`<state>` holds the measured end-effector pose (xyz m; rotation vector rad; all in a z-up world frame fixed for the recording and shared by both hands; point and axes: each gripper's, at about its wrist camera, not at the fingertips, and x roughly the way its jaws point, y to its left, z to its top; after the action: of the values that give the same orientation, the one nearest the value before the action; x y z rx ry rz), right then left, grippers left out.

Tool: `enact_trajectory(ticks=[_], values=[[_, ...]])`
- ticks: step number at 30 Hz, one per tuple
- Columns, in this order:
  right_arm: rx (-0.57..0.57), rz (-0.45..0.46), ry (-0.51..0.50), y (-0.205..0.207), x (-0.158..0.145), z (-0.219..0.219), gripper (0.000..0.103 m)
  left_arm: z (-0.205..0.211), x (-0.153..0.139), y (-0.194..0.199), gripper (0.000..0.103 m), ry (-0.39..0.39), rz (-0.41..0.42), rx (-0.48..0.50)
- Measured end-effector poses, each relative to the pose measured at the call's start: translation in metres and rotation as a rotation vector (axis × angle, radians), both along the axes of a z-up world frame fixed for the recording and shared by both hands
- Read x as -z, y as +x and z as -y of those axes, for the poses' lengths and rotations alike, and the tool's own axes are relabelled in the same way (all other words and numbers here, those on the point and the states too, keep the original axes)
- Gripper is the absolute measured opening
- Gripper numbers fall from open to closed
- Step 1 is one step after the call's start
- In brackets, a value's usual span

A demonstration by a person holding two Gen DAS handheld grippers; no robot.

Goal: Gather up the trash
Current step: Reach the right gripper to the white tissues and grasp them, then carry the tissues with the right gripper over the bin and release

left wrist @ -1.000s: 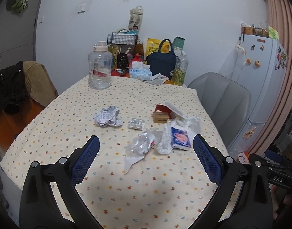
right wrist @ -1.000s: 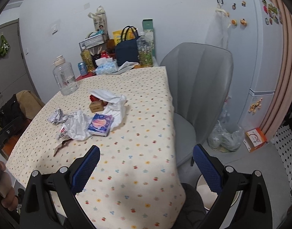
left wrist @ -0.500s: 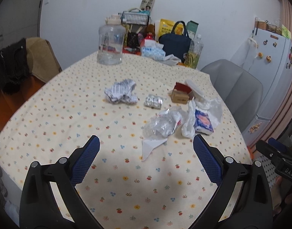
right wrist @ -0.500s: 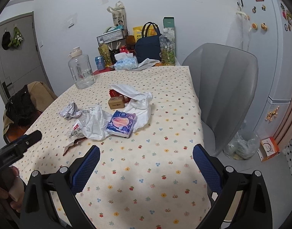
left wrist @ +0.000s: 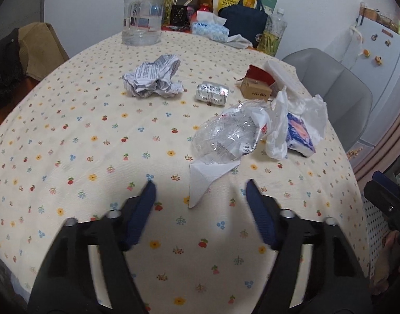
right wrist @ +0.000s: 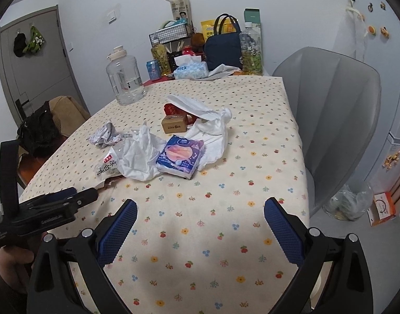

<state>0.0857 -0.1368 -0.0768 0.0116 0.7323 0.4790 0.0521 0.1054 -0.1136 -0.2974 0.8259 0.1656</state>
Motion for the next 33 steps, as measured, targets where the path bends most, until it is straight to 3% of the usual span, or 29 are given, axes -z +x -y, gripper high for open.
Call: enact_trajectory(ticks=[4,6,8,14,18,20,27,29,33], values=[[-0.040,-0.010,0.016,0.005,-0.001,-0.010,0.095,-0.002,0.001,0.006,0.032,-0.002,-0.013,-0.004],[-0.062,-0.019,0.021,0.010,-0.002,-0.018,0.095,-0.003,0.001,0.008,0.009,-0.018,-0.025,0.010],[-0.088,-0.023,0.017,0.015,-0.002,-0.027,0.092,-0.004,-0.003,0.004,0.005,-0.017,-0.016,-0.001],[-0.181,-0.047,-0.001,0.026,0.002,-0.062,0.074,-0.014,-0.019,-0.011,0.004,-0.019,0.037,-0.020],[-0.234,-0.055,-0.023,0.030,0.005,-0.087,0.070,-0.025,-0.026,-0.019,0.004,-0.015,0.060,-0.048],[-0.262,-0.065,-0.039,0.033,0.008,-0.102,0.063,-0.032,-0.027,-0.022,0.004,-0.024,0.061,-0.064],[-0.277,-0.062,-0.097,0.043,0.017,-0.128,0.054,-0.047,-0.026,-0.029,0.004,-0.031,0.067,-0.102],[-0.288,-0.084,-0.126,0.048,0.025,-0.134,0.019,-0.050,-0.025,-0.031,0.004,-0.034,0.070,-0.109],[-0.294,-0.077,-0.122,0.048,0.023,-0.131,0.008,-0.052,-0.025,-0.032,0.004,-0.043,0.075,-0.114]])
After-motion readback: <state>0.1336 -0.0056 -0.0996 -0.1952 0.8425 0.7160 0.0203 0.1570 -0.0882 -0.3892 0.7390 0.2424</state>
